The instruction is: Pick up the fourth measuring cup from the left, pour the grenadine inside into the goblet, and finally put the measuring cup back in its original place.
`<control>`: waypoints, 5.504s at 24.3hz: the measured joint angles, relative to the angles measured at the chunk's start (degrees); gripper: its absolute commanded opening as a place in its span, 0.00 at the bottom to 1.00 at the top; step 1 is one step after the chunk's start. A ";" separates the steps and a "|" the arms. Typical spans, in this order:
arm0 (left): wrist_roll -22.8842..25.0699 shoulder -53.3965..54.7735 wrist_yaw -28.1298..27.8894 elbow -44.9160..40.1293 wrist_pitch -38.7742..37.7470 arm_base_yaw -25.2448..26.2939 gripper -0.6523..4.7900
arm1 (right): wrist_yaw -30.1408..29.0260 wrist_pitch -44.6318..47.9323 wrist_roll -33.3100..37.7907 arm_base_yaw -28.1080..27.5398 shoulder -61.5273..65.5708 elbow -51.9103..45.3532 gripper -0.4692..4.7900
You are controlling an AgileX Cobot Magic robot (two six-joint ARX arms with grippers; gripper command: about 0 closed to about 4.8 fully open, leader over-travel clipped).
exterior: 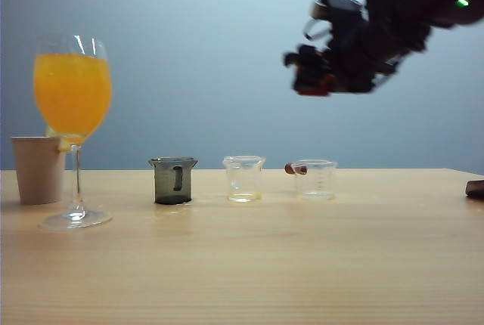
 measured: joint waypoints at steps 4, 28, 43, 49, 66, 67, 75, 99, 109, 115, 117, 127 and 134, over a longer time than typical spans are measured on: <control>-0.24 -0.17 7.19 0.02 -1.68 8.17 0.11 | -1.09 -3.39 -0.44 4.28 0.00 5.53 0.18; -2.73 -0.57 20.13 0.15 -10.67 17.75 0.11 | -4.55 -16.06 -11.93 19.30 11.61 28.28 0.18; -7.61 -2.40 20.33 0.15 -12.90 15.21 0.11 | -4.48 -17.00 -25.70 22.16 11.96 28.28 0.18; -8.44 -2.40 20.20 0.17 -13.64 15.26 0.11 | -4.50 -17.00 -29.57 22.60 11.96 28.28 0.18; -9.16 -2.40 20.11 0.17 -14.53 15.26 0.11 | -4.37 -15.50 -38.56 24.30 12.90 28.22 0.18; -9.16 -2.40 20.11 0.17 -14.53 15.26 0.11 | -4.15 -15.50 -38.77 24.30 12.90 28.22 0.18; -9.16 -2.40 20.11 0.17 -14.53 15.26 0.11 | -3.30 -15.50 -44.24 24.46 12.90 28.24 0.18; -9.11 -2.40 20.11 0.17 -14.60 15.26 0.11 | -1.18 -14.08 -53.16 24.61 12.90 28.26 0.18; -9.11 -2.40 20.11 0.17 -14.64 15.26 0.11 | 0.28 -12.46 -57.13 27.04 12.90 28.26 0.18; -9.11 -2.40 20.11 0.17 -14.67 15.26 0.11 | 0.57 -12.48 -59.76 26.53 13.00 28.26 0.18; -9.11 -2.40 20.11 0.17 -14.67 15.26 0.11 | 1.01 -12.48 -60.33 26.64 13.00 28.26 0.18; -9.11 -2.40 20.11 0.17 -14.99 15.26 0.11 | 1.62 -12.50 -65.20 26.77 13.00 28.26 0.18; -9.11 -2.40 20.11 0.17 -15.30 15.26 0.11 | 1.57 -12.48 -67.14 26.80 13.00 28.26 0.18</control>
